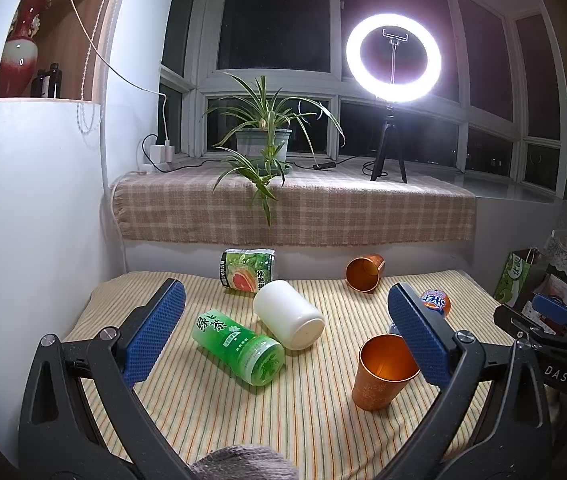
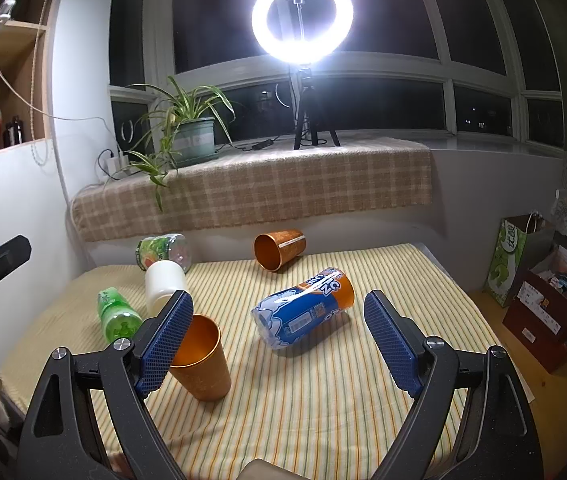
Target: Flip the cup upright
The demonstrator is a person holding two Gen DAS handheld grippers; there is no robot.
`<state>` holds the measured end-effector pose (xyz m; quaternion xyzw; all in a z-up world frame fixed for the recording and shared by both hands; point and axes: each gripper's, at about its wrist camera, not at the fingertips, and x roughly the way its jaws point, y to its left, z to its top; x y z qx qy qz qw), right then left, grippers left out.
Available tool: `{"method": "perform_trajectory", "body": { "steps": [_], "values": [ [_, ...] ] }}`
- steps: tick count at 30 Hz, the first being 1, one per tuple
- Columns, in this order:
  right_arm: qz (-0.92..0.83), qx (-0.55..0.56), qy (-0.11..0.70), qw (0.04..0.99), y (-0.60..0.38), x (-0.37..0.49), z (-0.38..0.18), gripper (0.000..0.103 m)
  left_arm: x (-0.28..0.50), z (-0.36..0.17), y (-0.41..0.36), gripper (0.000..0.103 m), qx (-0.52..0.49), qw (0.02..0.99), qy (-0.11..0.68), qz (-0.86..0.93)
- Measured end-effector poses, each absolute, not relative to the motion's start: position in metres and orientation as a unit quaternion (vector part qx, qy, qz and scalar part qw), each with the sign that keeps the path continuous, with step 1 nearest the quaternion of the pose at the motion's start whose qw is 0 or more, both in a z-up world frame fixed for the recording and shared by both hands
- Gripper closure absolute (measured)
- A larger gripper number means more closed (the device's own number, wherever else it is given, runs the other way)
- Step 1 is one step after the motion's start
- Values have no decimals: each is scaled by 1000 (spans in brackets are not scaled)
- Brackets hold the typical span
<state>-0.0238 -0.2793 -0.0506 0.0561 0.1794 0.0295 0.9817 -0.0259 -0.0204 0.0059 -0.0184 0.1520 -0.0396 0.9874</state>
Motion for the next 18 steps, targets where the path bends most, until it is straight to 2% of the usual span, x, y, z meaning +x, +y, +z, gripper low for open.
{"method": "perform_trajectory", "body": {
  "steps": [18],
  "values": [
    [35, 56, 189, 980, -280, -22, -55, 16, -25, 6, -20, 0, -18, 987, 153, -38]
  ]
}}
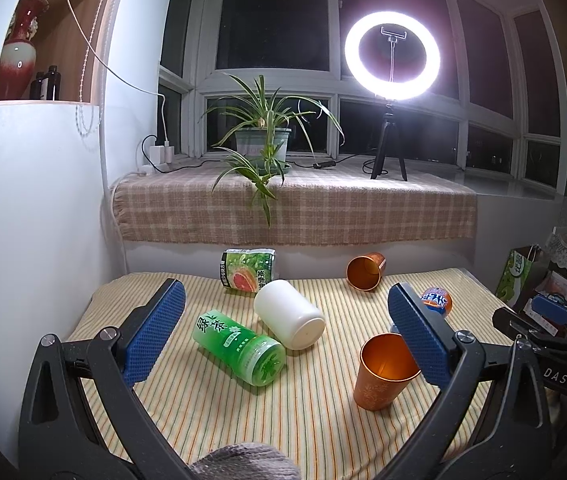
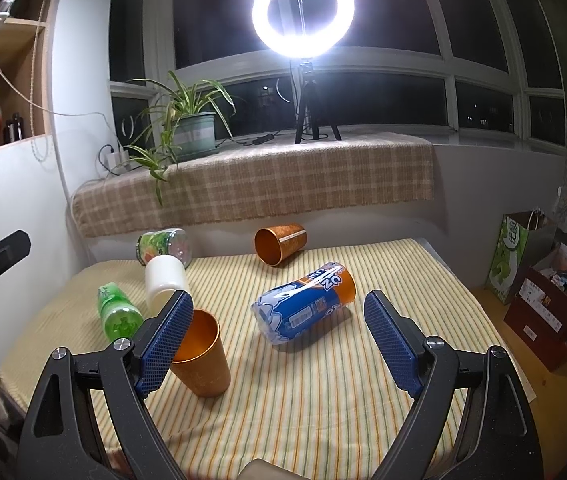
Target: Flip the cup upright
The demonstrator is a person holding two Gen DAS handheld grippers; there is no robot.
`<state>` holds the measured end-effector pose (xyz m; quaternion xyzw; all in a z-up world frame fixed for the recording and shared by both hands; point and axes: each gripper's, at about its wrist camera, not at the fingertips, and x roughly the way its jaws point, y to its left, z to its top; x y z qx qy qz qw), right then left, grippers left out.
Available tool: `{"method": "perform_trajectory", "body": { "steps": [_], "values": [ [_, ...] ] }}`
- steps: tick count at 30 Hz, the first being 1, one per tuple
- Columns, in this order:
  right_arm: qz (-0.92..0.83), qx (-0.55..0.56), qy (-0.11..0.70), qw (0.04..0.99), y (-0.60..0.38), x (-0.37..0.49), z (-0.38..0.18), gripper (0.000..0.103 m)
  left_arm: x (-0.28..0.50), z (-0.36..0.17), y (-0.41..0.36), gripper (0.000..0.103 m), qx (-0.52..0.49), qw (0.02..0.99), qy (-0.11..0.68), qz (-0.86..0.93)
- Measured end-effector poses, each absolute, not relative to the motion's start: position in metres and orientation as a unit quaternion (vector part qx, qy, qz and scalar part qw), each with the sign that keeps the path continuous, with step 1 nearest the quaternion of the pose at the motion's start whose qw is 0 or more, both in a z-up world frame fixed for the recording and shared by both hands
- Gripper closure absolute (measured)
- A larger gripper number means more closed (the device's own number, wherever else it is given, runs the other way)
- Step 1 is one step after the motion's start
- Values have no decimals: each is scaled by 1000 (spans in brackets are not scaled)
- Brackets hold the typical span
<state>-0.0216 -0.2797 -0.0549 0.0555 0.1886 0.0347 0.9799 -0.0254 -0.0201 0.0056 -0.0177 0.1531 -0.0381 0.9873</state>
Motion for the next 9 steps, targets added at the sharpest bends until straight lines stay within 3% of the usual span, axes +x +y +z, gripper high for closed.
{"method": "perform_trajectory", "body": {
  "steps": [9],
  "values": [
    [38, 53, 196, 978, -279, -20, -57, 16, -23, 1, -15, 0, -12, 987, 155, -33]
  ]
}}
